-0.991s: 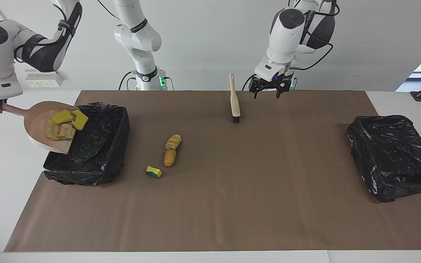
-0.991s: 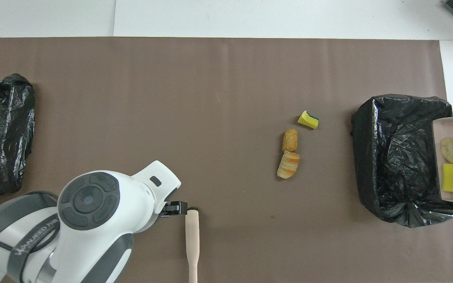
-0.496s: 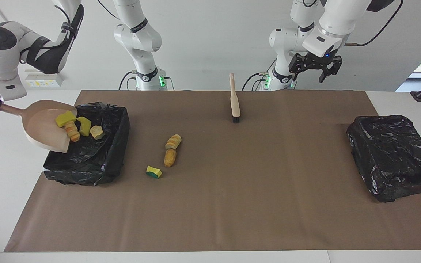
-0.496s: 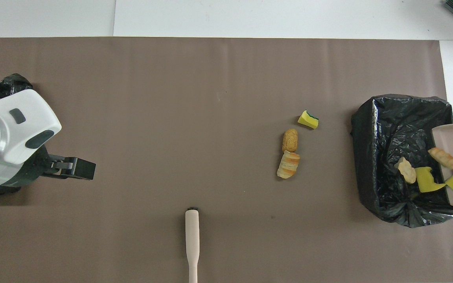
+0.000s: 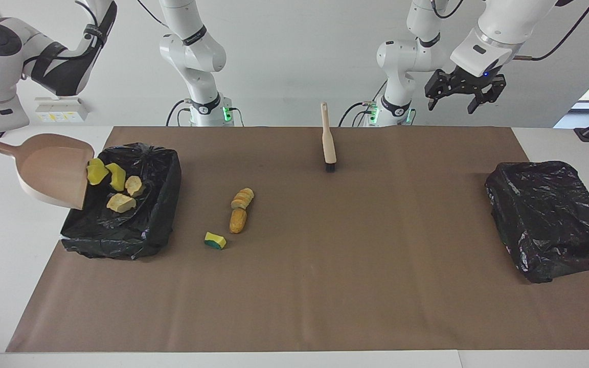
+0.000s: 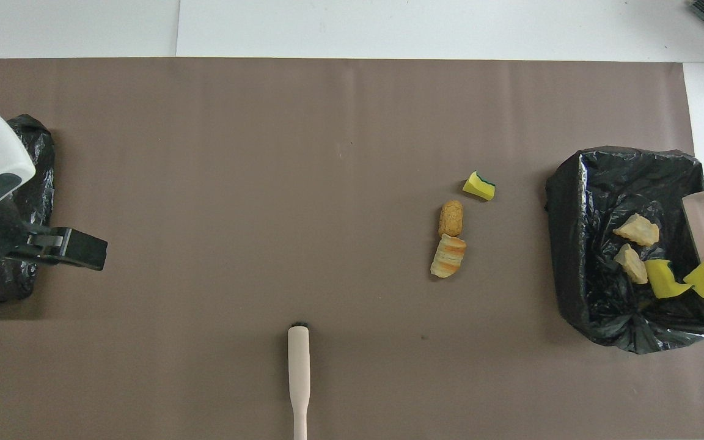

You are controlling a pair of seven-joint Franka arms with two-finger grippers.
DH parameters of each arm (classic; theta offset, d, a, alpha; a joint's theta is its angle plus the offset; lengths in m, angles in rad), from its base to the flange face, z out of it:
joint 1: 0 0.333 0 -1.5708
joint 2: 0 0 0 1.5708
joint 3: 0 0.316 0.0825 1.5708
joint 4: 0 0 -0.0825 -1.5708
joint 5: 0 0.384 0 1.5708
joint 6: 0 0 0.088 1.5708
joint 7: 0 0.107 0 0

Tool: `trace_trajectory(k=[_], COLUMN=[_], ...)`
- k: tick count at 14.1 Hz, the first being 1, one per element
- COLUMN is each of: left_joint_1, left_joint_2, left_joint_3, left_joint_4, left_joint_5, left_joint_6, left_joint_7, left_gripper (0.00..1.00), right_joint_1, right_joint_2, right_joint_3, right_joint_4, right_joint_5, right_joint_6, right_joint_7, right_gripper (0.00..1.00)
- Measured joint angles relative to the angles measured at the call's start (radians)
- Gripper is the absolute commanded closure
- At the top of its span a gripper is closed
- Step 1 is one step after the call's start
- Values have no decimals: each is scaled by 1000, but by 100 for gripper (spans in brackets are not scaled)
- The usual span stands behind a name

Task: Sweep and dump trash in bin
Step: 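Tip the dustpan over the trash bag with the right gripper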

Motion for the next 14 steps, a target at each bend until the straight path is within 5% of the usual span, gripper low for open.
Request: trace_trajectory(k=[4,7,11,14], left_joint_1=[0,0,0,1], left_joint_2=[-2,-8,-8,-8], left_joint_3=[-1,-1,-1,2], left_joint_4=[3,-3,-4,-6], left_joint_5=[0,0,0,2], left_joint_6=[1,16,37,48], left_joint_7=[5,6,6,5], left_gripper=[0,0,0,0], right_joint_1=[5,7,13,17], right_joint_2=[-47,-59,-60,-59], right_joint_3=[76,178,388,424], right_joint_4=[21,98,121,121], right_joint_5=[-25,-25,43,191], right_joint_6=[-95,-289,-464,-480], right_joint_7=[5,111,435,701], right_gripper=[100,100,100,100])
